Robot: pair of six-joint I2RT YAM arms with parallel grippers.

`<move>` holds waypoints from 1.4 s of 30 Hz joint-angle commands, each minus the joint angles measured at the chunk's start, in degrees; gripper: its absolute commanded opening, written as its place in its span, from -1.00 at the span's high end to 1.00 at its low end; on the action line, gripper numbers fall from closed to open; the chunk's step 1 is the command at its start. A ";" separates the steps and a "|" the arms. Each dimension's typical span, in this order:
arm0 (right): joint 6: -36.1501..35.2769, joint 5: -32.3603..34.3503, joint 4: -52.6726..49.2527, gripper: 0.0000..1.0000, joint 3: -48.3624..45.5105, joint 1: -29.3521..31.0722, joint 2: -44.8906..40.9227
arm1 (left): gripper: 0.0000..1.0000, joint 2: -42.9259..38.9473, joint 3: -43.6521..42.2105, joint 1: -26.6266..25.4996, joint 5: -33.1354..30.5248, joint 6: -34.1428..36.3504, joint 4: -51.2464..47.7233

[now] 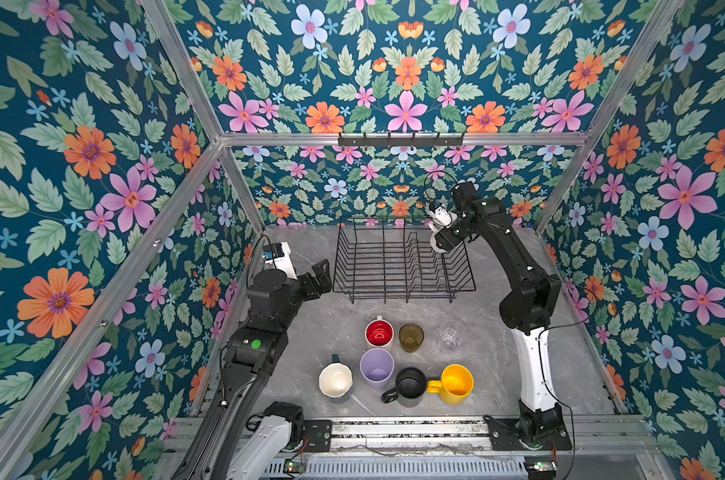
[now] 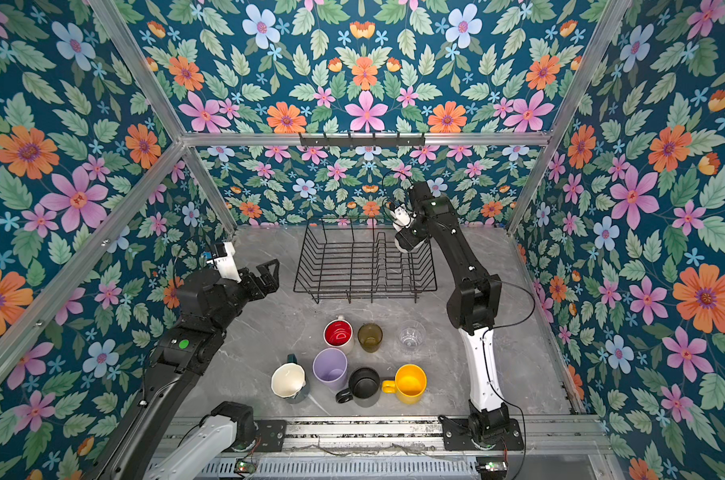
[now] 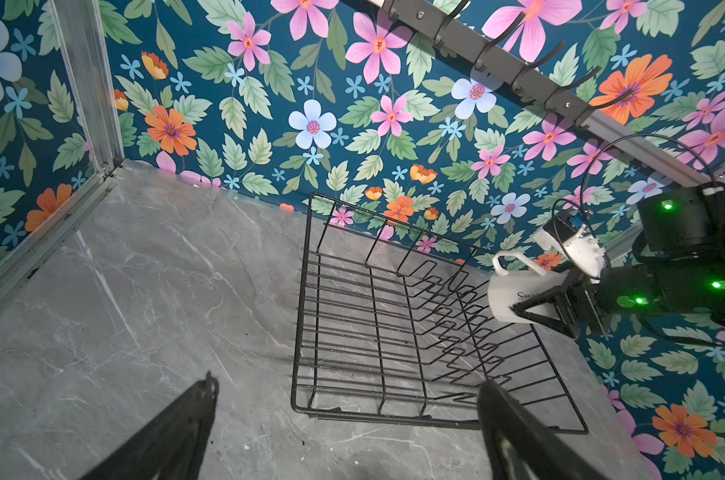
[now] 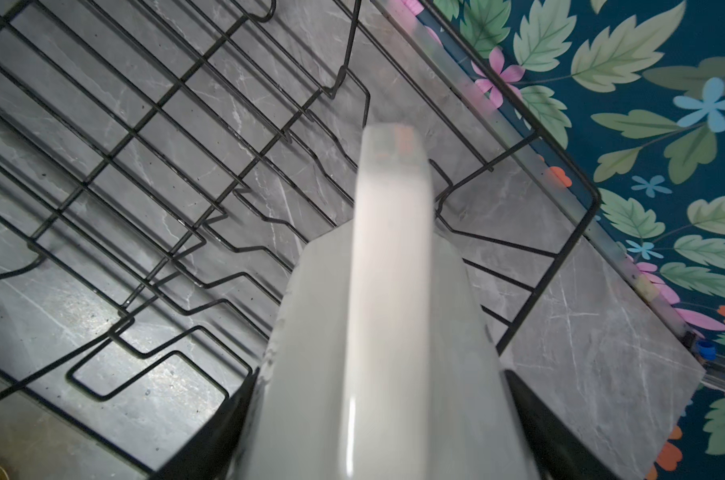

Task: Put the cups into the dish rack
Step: 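Lower the white mug upside down into the rack's far slots with the right gripper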

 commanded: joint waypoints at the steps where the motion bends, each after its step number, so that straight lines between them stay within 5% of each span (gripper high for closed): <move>1: -1.39 -0.72 1.76 1.00 0.08 0.00 0.02 | -0.99 -0.96 -0.53 0.08 -0.78 -0.01 -0.23; 30: -2.34 1.76 5.49 1.00 0.42 0.07 6.80 | -0.99 -0.62 -1.08 0.06 -0.12 -0.71 -1.04; 42: -1.29 2.07 6.60 0.31 -1.43 0.68 8.25 | -0.99 -0.14 -1.78 0.11 0.33 -1.17 -0.58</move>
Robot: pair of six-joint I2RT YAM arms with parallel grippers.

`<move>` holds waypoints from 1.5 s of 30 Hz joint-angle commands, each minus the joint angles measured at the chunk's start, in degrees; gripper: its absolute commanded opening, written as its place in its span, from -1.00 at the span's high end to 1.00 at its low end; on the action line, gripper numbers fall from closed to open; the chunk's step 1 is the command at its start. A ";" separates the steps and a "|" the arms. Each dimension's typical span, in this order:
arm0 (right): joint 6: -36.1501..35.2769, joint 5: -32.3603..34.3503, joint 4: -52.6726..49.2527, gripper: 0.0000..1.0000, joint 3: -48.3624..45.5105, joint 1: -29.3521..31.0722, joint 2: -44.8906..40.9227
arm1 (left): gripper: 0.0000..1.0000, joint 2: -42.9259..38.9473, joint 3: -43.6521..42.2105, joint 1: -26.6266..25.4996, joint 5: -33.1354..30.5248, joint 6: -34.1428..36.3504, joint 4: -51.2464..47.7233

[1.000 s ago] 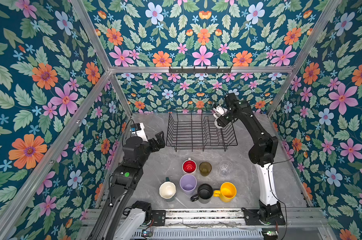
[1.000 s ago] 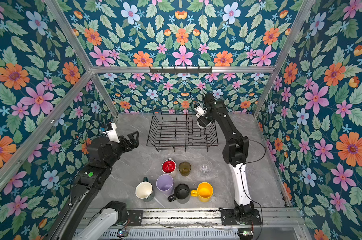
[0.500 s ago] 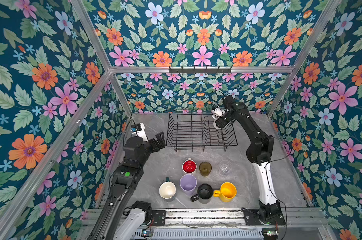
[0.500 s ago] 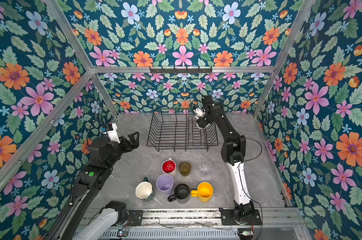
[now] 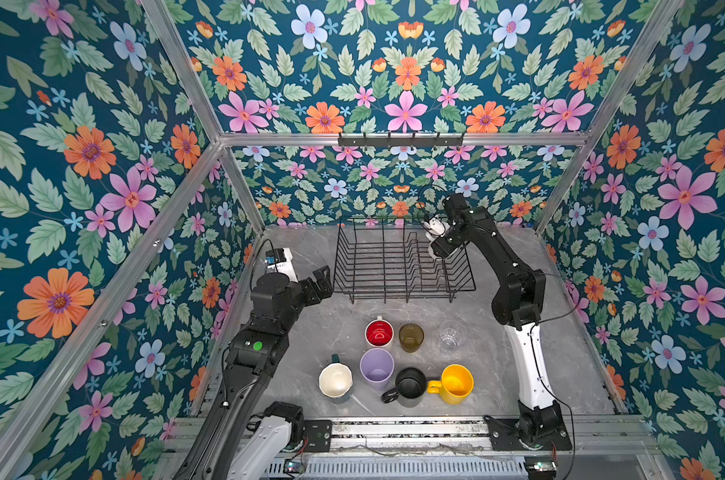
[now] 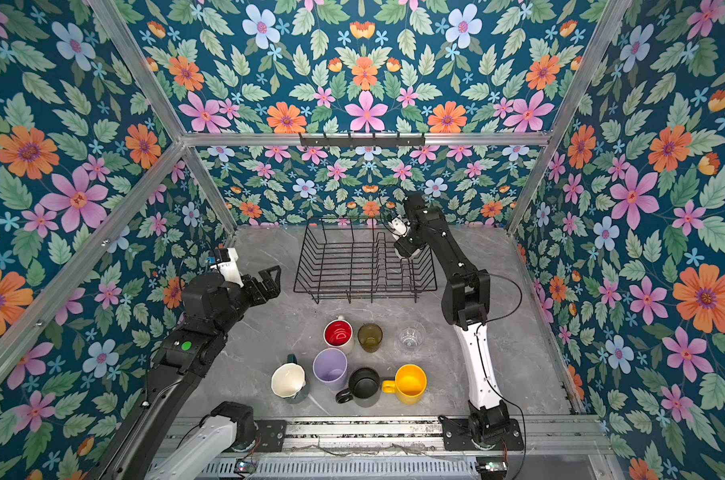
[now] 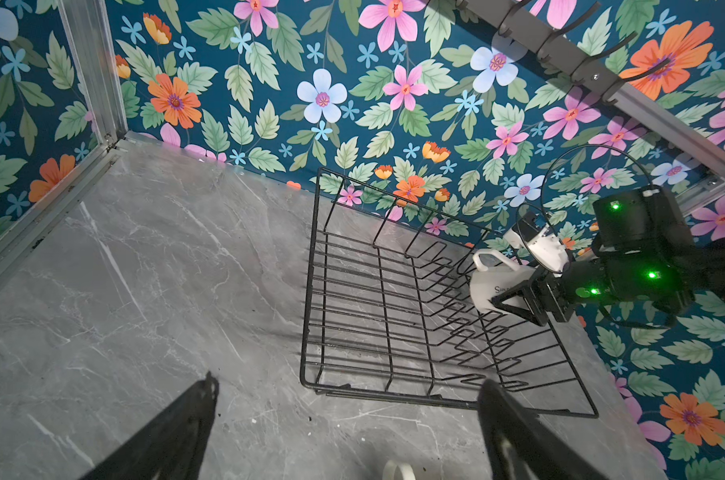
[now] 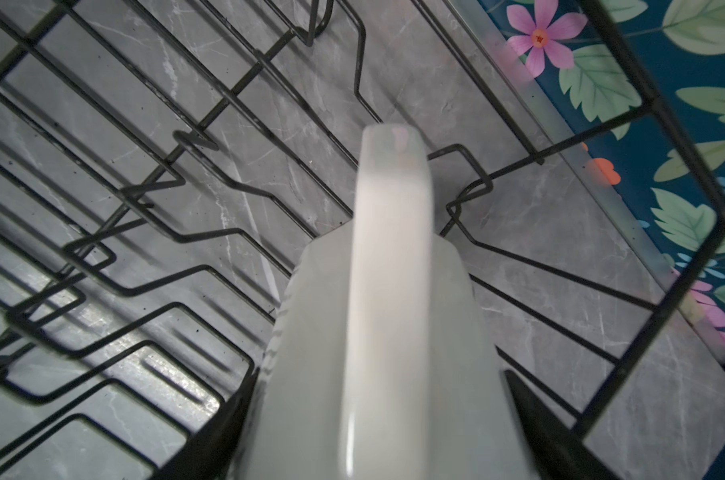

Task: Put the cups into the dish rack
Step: 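Lower the white mug upside down into the rack's far slots with the right gripper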

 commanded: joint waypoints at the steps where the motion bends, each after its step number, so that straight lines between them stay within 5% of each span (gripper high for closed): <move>1: 0.42 -0.09 1.61 0.23 -0.35 0.61 1.33 | -0.99 0.03 -0.03 0.10 0.15 -0.54 1.13; 6: 0.36 -0.55 1.56 -0.17 -0.95 1.36 2.05 | -0.99 0.10 -0.29 0.07 0.08 -0.54 1.22; 15: 0.60 -1.31 0.74 -0.34 -1.80 1.55 1.86 | -0.99 0.03 -0.46 0.10 -0.03 -0.55 1.24; 24: -1.57 1.19 0.82 0.09 -3.15 1.87 -0.67 | -0.99 -0.01 -0.67 0.15 0.15 -0.54 1.31; 45: -4.81 6.03 0.66 0.30 -3.45 3.20 -6.17 | -0.99 -0.05 -0.76 0.15 1.12 -0.92 1.70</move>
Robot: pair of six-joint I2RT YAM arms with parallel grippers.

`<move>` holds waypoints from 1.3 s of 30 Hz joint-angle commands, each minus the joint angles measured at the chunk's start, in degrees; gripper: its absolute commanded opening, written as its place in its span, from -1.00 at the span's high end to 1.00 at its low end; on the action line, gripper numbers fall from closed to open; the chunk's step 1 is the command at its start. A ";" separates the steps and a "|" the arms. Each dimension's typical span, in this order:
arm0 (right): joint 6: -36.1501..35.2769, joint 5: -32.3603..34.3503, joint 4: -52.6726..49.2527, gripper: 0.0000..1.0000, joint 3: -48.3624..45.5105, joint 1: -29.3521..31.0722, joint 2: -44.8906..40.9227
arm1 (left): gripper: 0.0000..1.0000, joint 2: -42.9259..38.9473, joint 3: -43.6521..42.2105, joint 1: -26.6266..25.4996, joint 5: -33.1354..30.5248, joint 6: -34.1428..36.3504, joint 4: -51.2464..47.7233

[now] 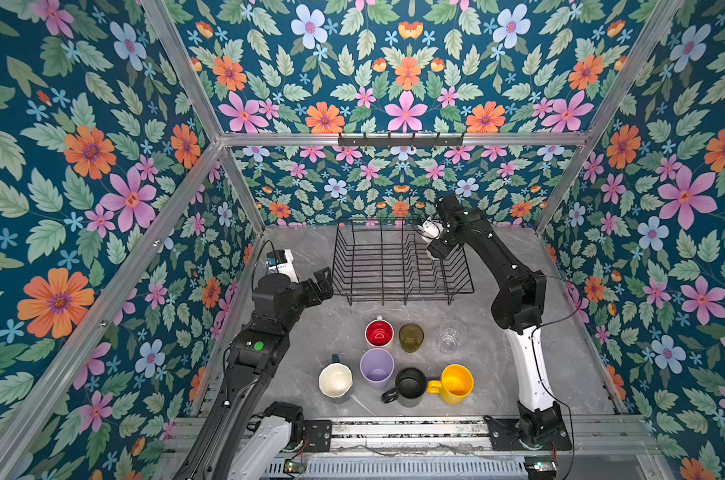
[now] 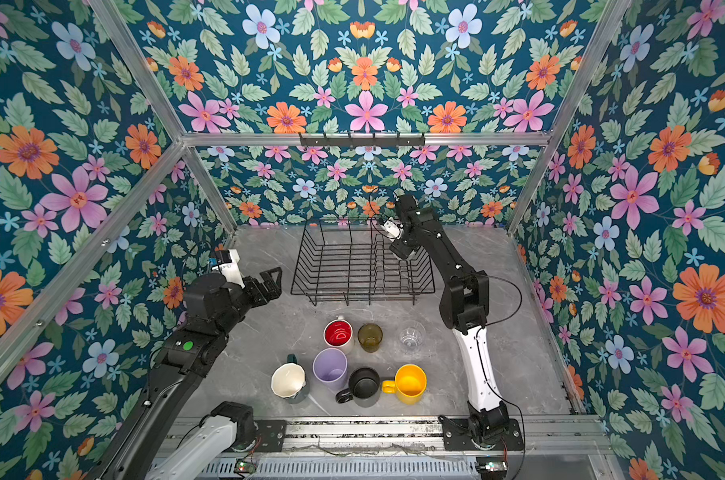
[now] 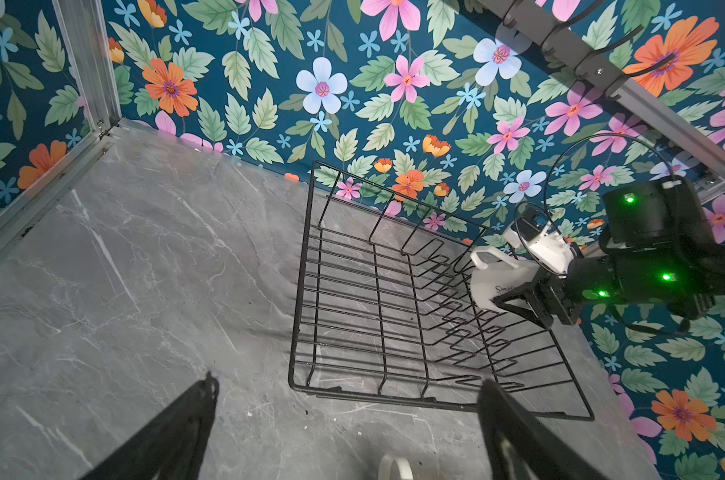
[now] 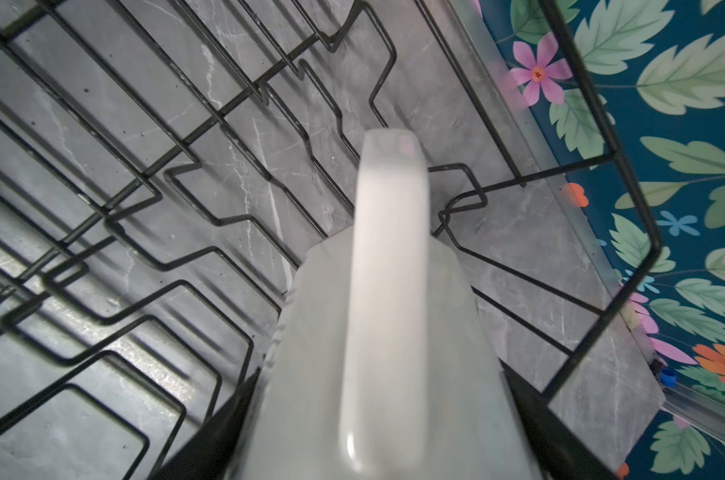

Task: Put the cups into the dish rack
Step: 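Lower the white mug upside down into the rack's far slots with the right gripper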

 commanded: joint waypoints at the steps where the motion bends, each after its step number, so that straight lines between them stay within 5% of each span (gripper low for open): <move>1: -0.29 0.91 0.40 0.32 0.21 0.06 -1.72 | -0.99 -0.04 0.05 0.11 0.57 0.05 1.63; 24: 0.29 -1.95 -1.15 0.41 -1.97 1.13 -2.26 | -0.99 -0.71 0.10 0.09 0.92 -0.15 1.48; 39: 1.25 -2.37 -0.81 0.10 -1.27 1.36 2.89 | -0.99 -0.45 -0.08 0.09 0.74 -0.13 1.33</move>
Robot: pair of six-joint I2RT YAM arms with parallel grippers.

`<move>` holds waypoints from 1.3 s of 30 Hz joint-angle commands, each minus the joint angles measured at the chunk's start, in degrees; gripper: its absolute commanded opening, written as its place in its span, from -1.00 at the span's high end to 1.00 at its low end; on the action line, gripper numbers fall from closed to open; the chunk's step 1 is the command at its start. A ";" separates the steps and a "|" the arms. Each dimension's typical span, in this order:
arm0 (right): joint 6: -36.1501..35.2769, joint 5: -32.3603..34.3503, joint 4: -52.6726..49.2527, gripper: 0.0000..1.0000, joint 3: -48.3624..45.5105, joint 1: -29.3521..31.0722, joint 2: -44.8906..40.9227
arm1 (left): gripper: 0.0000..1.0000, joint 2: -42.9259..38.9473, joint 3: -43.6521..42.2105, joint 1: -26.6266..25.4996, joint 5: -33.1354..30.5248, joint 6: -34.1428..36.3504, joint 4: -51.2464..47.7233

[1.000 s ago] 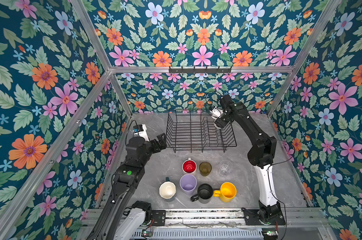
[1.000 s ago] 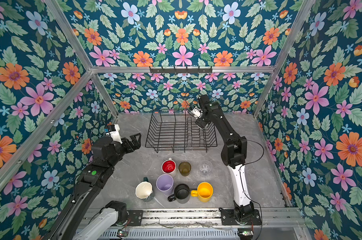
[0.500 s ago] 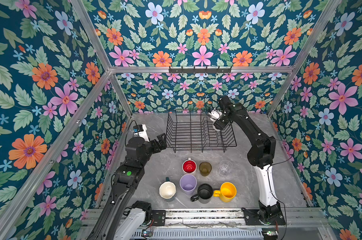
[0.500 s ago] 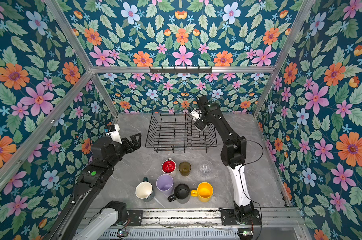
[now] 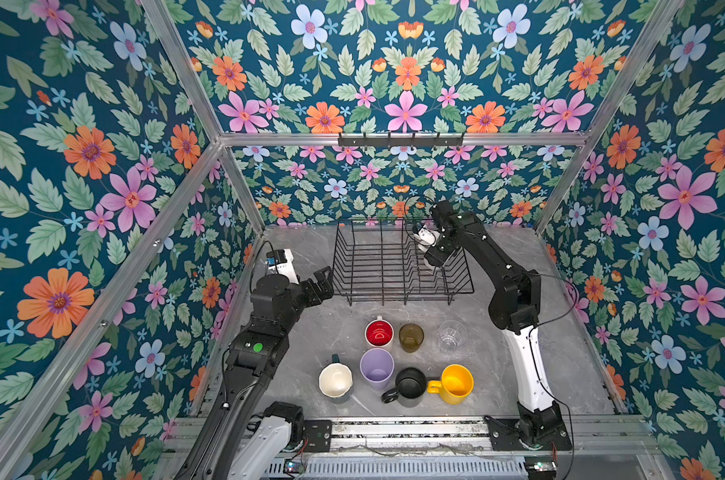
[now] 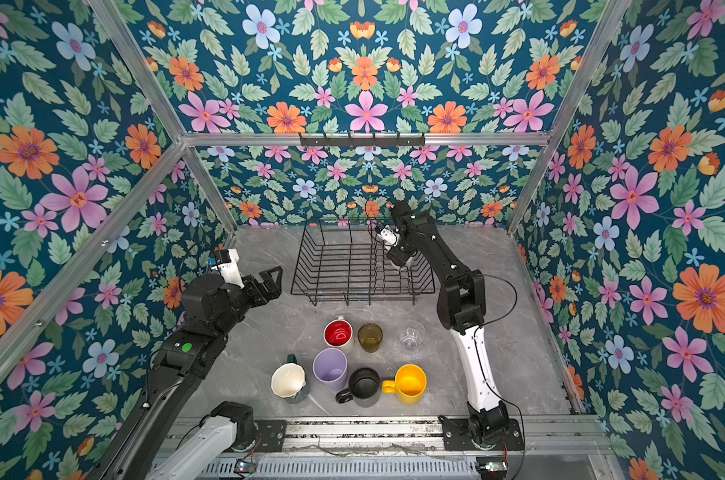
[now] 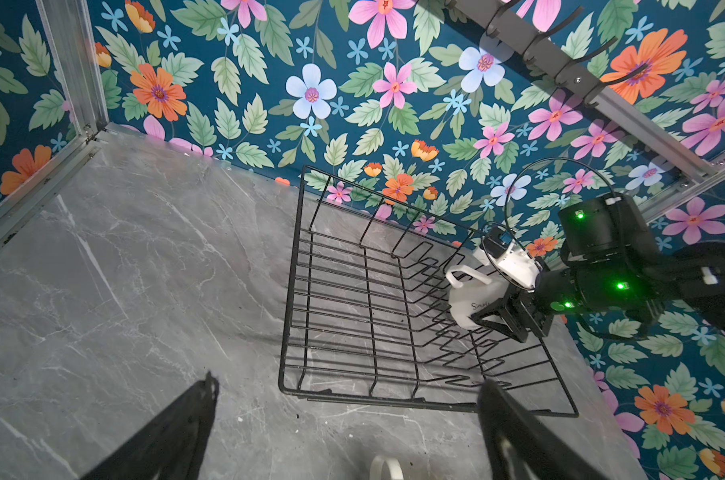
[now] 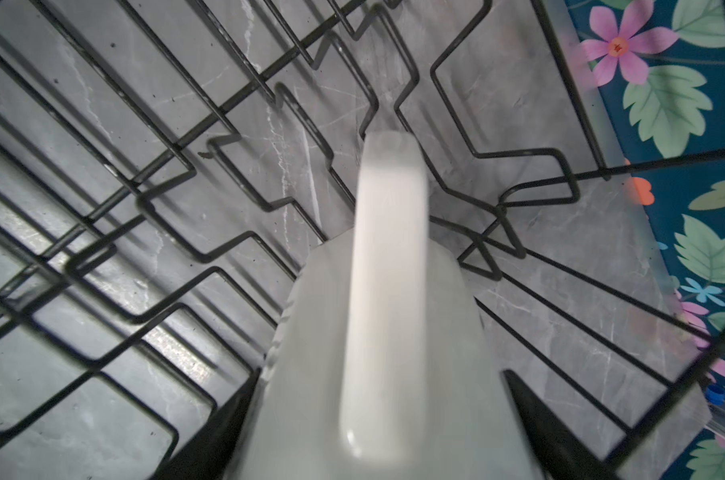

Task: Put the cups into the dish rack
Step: 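Lower the white mug upside down into the rack's far slots with the right gripper, then open the right gripper and lift it off the white mug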

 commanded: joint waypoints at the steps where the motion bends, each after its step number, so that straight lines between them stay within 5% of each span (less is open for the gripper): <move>1: 0.99 -1.21 0.66 0.06 0.63 0.08 0.86 | -0.99 0.11 -0.07 0.07 -0.41 0.13 0.66; 15: 2.26 -2.66 0.50 -0.70 0.87 0.10 2.08 | -0.99 0.65 -0.04 0.08 -1.03 0.42 0.55; 39: 11.09 -8.01 1.88 -0.89 -0.50 -0.56 -5.79 | -0.99 -0.76 0.19 0.03 -3.92 -0.38 -3.48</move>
